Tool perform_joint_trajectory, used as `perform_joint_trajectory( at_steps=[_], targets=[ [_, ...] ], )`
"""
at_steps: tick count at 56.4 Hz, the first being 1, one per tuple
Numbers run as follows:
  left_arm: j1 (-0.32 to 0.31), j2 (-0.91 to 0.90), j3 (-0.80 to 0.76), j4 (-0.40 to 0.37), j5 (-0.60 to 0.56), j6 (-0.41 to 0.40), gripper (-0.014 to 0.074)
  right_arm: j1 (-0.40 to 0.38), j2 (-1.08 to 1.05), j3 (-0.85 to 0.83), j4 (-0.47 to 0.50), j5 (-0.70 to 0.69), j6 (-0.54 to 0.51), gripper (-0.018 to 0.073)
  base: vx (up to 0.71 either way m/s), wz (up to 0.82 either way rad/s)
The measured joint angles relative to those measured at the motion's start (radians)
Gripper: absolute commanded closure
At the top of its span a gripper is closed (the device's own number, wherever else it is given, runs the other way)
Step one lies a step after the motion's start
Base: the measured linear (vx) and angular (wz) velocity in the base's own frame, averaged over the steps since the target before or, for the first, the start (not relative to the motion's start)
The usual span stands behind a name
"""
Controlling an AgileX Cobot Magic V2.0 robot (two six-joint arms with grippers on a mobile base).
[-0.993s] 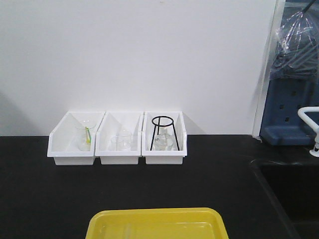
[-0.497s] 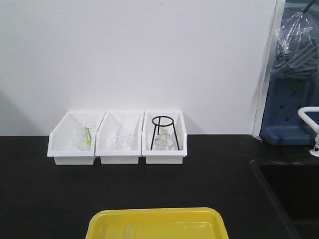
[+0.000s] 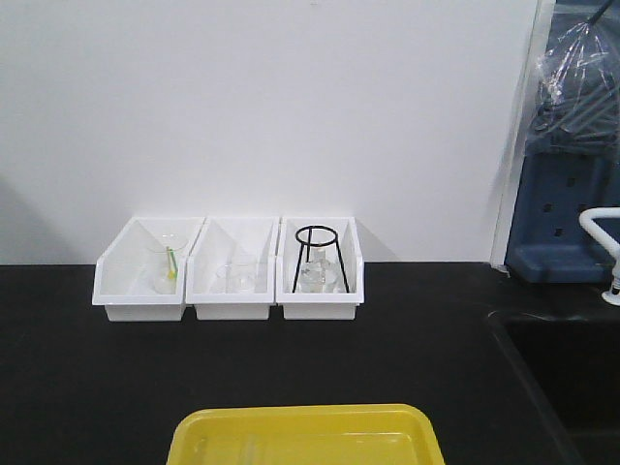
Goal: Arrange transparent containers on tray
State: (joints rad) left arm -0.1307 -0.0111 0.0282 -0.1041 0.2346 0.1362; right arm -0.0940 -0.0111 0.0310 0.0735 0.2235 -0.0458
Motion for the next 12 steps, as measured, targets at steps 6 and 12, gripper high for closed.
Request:
perform_joint_trajectory(
  at_steps=[6,12],
  targets=[
    [0.000,0.000,0.000,0.000,0.000,0.000,0.0604,0.000,0.000,0.000,0.000,0.000,0.000,0.0572,0.00,0.00],
    [0.000,0.000,0.000,0.000,0.000,0.000,0.0604,0.000,0.000,0.000,0.000,0.000,0.000,0.0572,0.00,0.00]
  ],
)
